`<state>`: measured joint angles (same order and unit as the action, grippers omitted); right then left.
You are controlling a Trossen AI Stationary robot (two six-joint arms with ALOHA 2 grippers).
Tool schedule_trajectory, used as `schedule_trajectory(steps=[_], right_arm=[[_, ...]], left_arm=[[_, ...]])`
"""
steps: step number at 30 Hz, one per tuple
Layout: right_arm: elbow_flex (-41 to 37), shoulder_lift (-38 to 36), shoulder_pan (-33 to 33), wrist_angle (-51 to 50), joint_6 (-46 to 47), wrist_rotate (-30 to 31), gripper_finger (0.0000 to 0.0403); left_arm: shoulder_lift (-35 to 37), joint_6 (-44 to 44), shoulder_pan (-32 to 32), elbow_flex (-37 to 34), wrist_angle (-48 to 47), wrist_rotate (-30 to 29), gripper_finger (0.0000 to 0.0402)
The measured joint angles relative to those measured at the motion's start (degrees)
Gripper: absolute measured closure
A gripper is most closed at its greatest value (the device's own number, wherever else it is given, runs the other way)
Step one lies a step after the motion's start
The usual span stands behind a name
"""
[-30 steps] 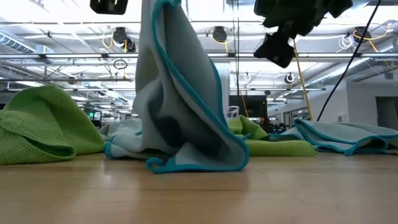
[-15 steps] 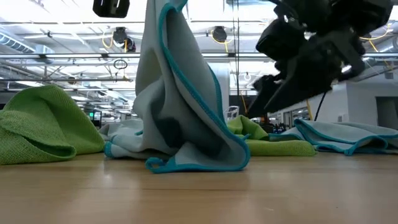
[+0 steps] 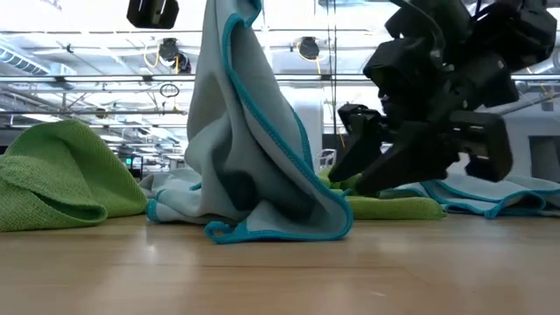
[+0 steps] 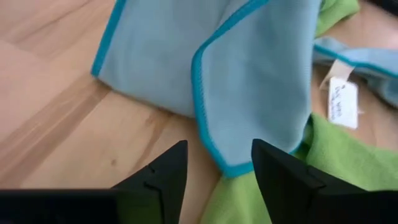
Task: Fold microfiber towels
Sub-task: Fold the bottom blue microfiber cloth
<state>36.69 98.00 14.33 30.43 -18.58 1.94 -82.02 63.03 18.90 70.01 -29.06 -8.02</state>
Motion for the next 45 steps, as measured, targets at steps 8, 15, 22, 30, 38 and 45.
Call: schedule_trajectory(steps=[8, 15, 22, 30, 38, 45], right_arm=[[0.07, 4.98, -0.07, 2.90, -1.46, 0.06, 0.0258], [0.13, 6.97, -0.54, 7.07, -3.13, 1.46, 0.0323], [0.12, 5.30, -0.85, 4.70, -1.00, 1.63, 0.0397], [0.20, -8.45, -0.74, -4.66, 12.26, 2.45, 0.0400], [0.17, -19.38, -1.98, -14.57, 25.10, -6.66, 0.0398], [0.11, -20.76, -2.58, -18.99, 27.47, -8.17, 0.0399]], left_arm=[[0.00, -0.09, 0.00, -0.01, -1.11, -0.01, 0.0392], [-0.02, -0.11, 0.00, 0.01, -1.26, 0.45, 0.0391], [-0.02, -0.46, 0.00, 0.01, -2.32, 0.54, 0.0381], [-0.02, -2.39, -0.02, 0.01, -5.86, 5.04, 0.0396], [-0.04, -5.35, -0.02, 0.01, -7.29, 5.02, 0.0382], [-0.04, -5.93, 0.00, 0.01, -7.32, 4.20, 0.0390]])
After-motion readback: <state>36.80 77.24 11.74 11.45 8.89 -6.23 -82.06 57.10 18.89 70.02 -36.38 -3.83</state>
